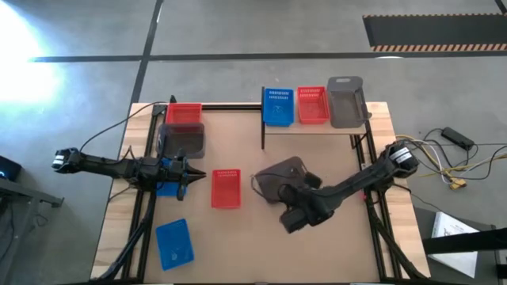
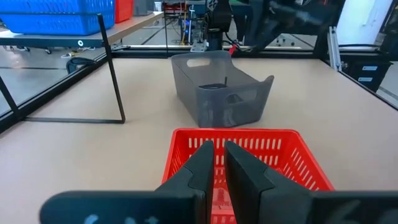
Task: Stack baskets on shelf by color
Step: Stack the right black bin on the other black bin on the shelf
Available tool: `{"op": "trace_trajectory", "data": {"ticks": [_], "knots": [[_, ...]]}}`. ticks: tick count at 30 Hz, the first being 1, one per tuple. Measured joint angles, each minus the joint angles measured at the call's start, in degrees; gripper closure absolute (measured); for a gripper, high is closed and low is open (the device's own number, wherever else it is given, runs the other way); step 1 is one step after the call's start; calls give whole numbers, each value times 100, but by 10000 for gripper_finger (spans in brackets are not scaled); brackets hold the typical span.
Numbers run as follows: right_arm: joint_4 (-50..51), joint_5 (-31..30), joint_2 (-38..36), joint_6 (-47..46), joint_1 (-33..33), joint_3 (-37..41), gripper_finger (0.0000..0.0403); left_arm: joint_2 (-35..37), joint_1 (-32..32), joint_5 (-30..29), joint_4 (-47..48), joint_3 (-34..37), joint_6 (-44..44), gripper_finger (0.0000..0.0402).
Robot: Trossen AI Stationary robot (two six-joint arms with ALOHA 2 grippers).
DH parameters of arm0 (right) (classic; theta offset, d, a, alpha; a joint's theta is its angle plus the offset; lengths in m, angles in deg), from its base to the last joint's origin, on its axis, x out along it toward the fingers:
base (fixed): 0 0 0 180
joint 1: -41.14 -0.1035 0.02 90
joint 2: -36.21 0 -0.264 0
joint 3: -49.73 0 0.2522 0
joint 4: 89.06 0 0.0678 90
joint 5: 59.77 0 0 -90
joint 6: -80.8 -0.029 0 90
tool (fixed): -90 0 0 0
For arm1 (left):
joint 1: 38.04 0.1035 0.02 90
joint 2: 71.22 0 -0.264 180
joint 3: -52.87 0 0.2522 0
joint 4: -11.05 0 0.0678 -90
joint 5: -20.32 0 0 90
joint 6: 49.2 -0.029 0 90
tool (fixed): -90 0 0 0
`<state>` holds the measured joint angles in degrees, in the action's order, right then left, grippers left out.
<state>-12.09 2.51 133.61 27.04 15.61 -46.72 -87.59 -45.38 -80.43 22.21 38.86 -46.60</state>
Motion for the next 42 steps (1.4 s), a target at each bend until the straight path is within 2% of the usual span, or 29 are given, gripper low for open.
{"op": "trace_trajectory", "data": {"ticks": [4, 7, 13, 18, 22, 25, 28, 32, 34, 42], "knots": [[-1556, 400, -104, 827, 288, -2, 325, -6, 0, 1, -1, 0, -1, 379], [-2188, 717, -16, 1194, 554, -2, 288, -6, 0, -1, 1, 0, -1, 379], [-2665, 1194, 301, 1249, 1094, -8, 225, -5, 0, 1, 1, 0, -1, 379], [-2635, 1444, 607, 1258, 1328, -91, 210, -4, -1, -1, 1, 0, 1, 379], [-2616, 1475, 813, 1449, 1406, -109, 223, -10, 0, 0, 1, 0, 0, 379], [-2606, 1543, 893, 1737, 1405, -109, 247, -1, 0, -1, 1, 0, 0, 379], [-2599, 1599, 917, 2211, 1375, -125, 285, -3, 0, 0, 1, 0, 1, 379], [-2322, 1577, 895, 2716, 1241, -127, 361, -5, -2, 0, 1, 0, 0, 379], [-1902, 1620, 877, 2791, 1112, -124, 385, -10, -2, -1, 1, 0, -1, 379], [475, 1805, 687, 2514, 190, -114, 394, -11, -2, -1, 1, 0, 0, 379]]}}
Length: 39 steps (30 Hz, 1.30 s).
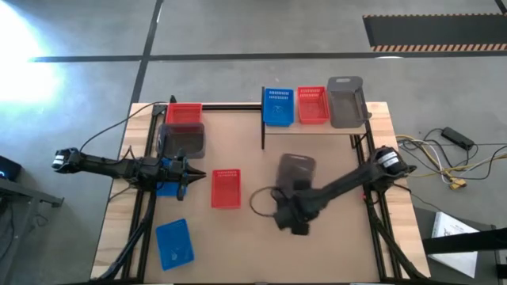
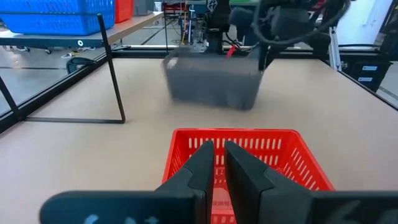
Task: Stack baskets on shelf by color
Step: Stack the right black bin on the other black bin on the shelf
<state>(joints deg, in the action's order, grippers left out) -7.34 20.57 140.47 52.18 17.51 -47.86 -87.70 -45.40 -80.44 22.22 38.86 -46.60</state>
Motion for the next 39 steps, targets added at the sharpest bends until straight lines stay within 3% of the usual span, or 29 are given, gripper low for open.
{"op": "trace_trajectory", "data": {"ticks": [5, 15, 21, 29, 33, 39], "knots": [[844, -12, -178, -436, -710, 2, 394, 12, 1, 1, 0, 0, 0, 379], [1133, 408, -602, -1450, -1470, 345, 394, 5, 0, 2, 0, 0, -1, 379], [1044, 365, -1520, -1958, -1620, 1179, 394, 5, 1, 1, 0, 0, -1, 379], [-179, 362, -2881, -1978, -1610, 2787, 394, 5, 2, 0, 0, 0, -1, 379], [-287, 356, -3257, -2269, -1609, 3341, 392, 5, 1, 2, 0, 0, 0, 379], [-265, 392, -3454, -2653, -1609, 3668, 346, 5, 2, 0, 0, 0, -1, 379]]}}
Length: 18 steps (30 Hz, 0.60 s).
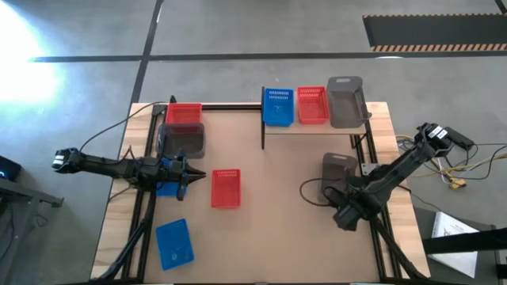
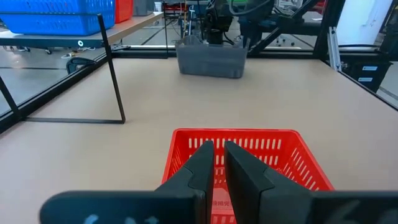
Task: Stack baskets on shelf by color
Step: Stack the right black bin on the other black bin on the shelf
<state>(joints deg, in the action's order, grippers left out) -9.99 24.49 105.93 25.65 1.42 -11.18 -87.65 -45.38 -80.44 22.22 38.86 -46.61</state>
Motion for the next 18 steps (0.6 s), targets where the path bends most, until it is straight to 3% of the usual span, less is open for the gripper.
{"op": "trace_trajectory", "data": {"ticks": [4, 8, 11, 18], "knots": [[49, -91, 18, -138, 0, -232, 295, 0, -1, 0, 0, 0, 1, 379], [-40, -610, 130, -70, 0, -547, 268, -1, 0, 0, 0, 0, 1, 379], [-162, -920, 251, 89, 46, -561, 272, -4, -1, 0, 0, 0, 0, 379], [-219, -686, 683, 315, 273, -398, 330, 6, 0, 0, 0, 0, 1, 379]]}}
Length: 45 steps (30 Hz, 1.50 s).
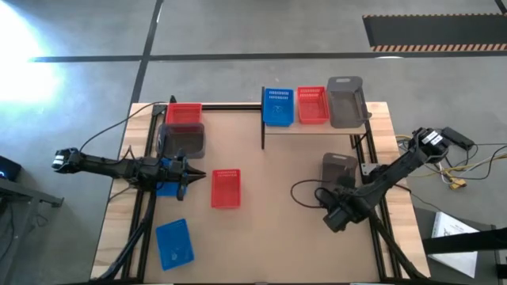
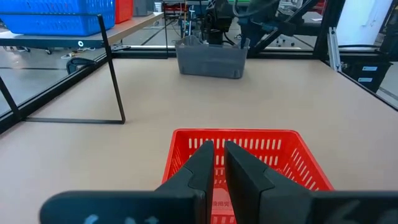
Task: Stack baskets on shelf by color
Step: Stack the right black bin on the other black bin on the shelf
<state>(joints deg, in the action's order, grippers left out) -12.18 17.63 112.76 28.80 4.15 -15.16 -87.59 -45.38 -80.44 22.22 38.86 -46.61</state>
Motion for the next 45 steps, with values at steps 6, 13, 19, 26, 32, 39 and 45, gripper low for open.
{"op": "trace_trajectory", "data": {"ticks": [6, 13, 19, 26, 32, 39, 45], "knots": [[35, 75, 154, 258, -10, -184, 390, -10, -2, 0, 0, 0, 0, 379], [372, 86, 158, 263, -11, -1142, 394, -12, 1, 2, 0, 0, -1, 379], [1100, -54, 183, 410, -11, -2345, 394, -6, -1, 0, -2, 0, 0, 379], [2436, -593, 626, 885, -9, -4068, 394, -8, 0, 1, 0, 0, 0, 379], [2673, -1617, 845, 2115, 103, -5284, 394, -2, 1, 0, -1, 0, 1, 379], [2686, -2082, 365, 3993, 1469, -5439, 394, -2, 0, -1, 0, 0, 0, 379], [2709, -2142, -130, 5901, 3270, -5269, 394, -6, -2, -1, 0, 0, 1, 379]]}}
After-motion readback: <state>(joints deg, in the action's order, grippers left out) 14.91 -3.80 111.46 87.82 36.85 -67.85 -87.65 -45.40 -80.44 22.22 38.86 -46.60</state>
